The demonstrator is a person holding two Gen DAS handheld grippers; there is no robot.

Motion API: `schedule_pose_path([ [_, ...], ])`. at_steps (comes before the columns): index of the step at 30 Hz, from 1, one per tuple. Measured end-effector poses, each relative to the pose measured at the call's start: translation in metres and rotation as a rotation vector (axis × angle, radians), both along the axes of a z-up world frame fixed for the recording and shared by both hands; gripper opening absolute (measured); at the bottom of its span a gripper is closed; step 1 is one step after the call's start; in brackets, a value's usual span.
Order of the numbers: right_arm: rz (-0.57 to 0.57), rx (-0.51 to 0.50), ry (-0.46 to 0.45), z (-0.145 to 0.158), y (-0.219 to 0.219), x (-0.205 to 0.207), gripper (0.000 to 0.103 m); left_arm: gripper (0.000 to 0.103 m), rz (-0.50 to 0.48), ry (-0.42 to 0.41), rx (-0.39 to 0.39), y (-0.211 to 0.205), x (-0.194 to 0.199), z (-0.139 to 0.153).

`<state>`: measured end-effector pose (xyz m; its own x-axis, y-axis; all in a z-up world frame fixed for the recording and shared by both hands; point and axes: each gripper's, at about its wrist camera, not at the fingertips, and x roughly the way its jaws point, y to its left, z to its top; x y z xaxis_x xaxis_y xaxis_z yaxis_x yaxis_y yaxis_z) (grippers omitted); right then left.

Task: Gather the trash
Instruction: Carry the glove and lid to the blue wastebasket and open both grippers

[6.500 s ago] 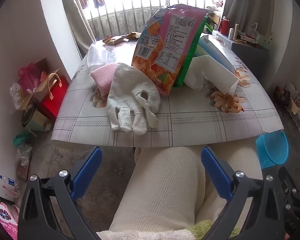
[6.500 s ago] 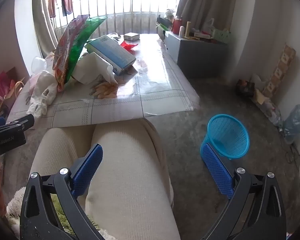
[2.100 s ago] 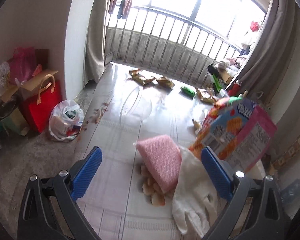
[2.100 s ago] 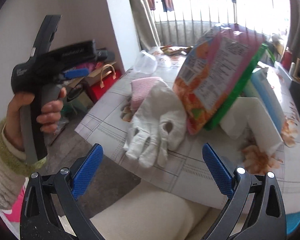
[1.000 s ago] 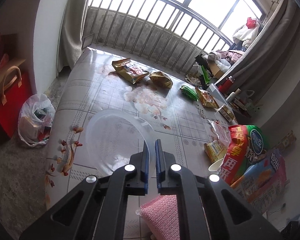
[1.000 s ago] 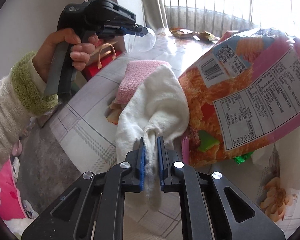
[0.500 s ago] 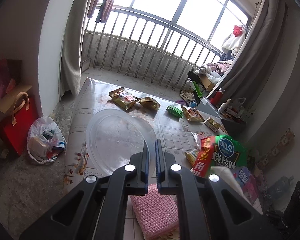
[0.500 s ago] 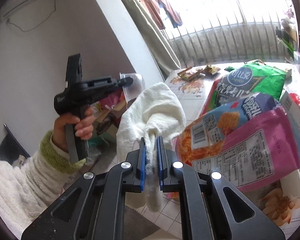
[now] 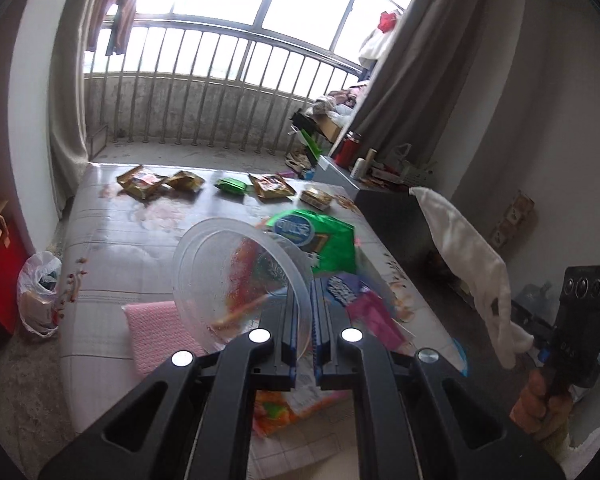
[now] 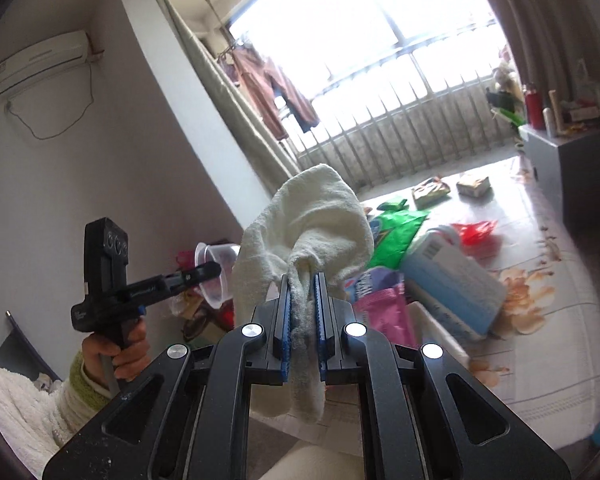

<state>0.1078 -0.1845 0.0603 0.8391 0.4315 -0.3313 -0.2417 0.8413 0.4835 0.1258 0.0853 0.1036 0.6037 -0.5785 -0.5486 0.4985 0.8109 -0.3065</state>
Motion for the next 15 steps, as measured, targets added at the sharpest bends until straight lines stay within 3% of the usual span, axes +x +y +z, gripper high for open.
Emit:
schedule_pose_path([
  [7, -0.346, 0.018, 0.025, -0.009, -0.097, -0.076, 0.009, 0.005, -0.29, 0.011, 0.052, -0.149, -0.037, -0.005],
  [13, -0.706, 0.082, 0.157, -0.057, -0.183, -0.136, 0.009, 0.006, -0.577, 0.044, 0.153, -0.318, -0.058, -0.003],
  [15, -0.8, 0.126, 0.21, -0.082, -0.205, -0.148, 0.009, 0.006, -0.658, 0.099, 0.191, -0.375, -0.056, -0.015],
])
